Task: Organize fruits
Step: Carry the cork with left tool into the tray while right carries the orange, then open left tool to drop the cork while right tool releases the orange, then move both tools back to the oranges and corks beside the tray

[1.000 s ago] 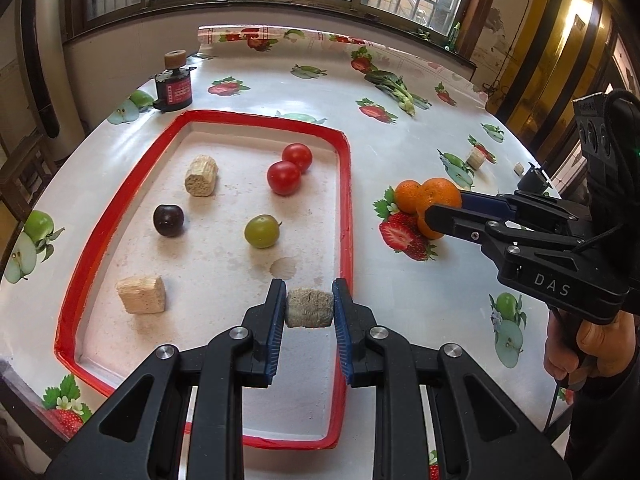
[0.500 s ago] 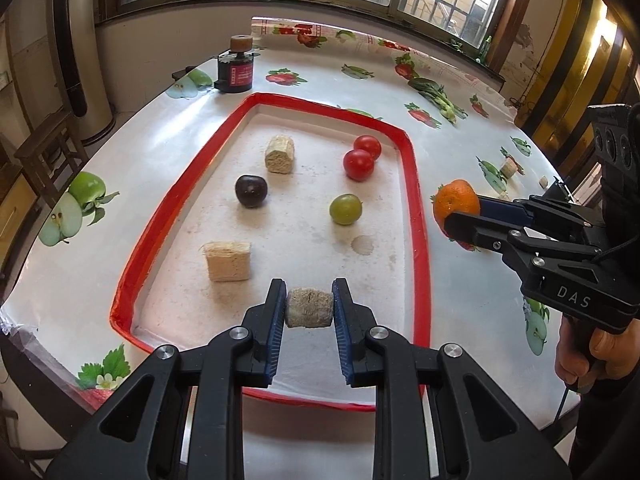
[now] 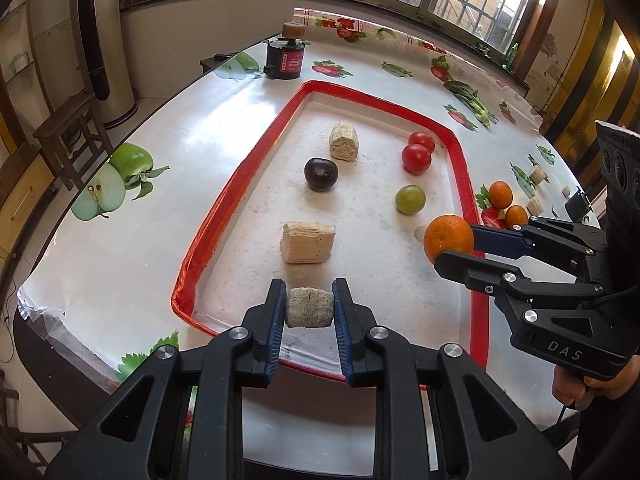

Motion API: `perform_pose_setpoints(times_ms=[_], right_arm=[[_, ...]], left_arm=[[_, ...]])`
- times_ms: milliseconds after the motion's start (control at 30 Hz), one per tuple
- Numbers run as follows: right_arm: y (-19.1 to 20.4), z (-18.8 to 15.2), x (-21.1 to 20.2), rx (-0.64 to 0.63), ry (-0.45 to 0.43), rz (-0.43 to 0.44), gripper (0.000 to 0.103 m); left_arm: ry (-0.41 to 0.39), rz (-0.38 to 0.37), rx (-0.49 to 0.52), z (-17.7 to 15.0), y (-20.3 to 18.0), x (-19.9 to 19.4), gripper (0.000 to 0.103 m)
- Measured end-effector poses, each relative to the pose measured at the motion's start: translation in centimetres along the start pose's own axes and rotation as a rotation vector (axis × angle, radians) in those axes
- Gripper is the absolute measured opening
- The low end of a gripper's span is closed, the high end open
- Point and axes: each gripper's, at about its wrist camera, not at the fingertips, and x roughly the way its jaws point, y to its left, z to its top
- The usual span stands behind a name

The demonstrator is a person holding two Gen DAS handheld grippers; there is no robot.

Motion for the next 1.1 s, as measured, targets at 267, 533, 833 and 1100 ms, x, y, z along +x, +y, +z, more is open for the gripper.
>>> perform_pose_setpoints(times_ms=[267, 533, 833, 1100], right_arm=[[0.0, 0.5, 1.5, -0.014, 0.033, -0.009, 0.032], [-0.9, 0.5, 2.6, -0.018, 0.055, -0.026, 0.032], [-1.6, 0.4, 3.0, 0.001, 0.065, -0.019, 0.035], [-2.1, 0.5, 1.1, 0.013, 0.013, -0.02, 0.056]], left_arm=[[0.035, 0.003, 0.002, 0.4, 0.0, 1.7, 0.021], [0.059, 0.022, 0.016, 0.2, 0.1, 2.6, 0.021], [0.073, 0.045, 0.013, 0.4, -0.3, 2.9, 0.024], [0.047, 0.11, 0.019, 0.3, -0.4, 1.9, 0.057]])
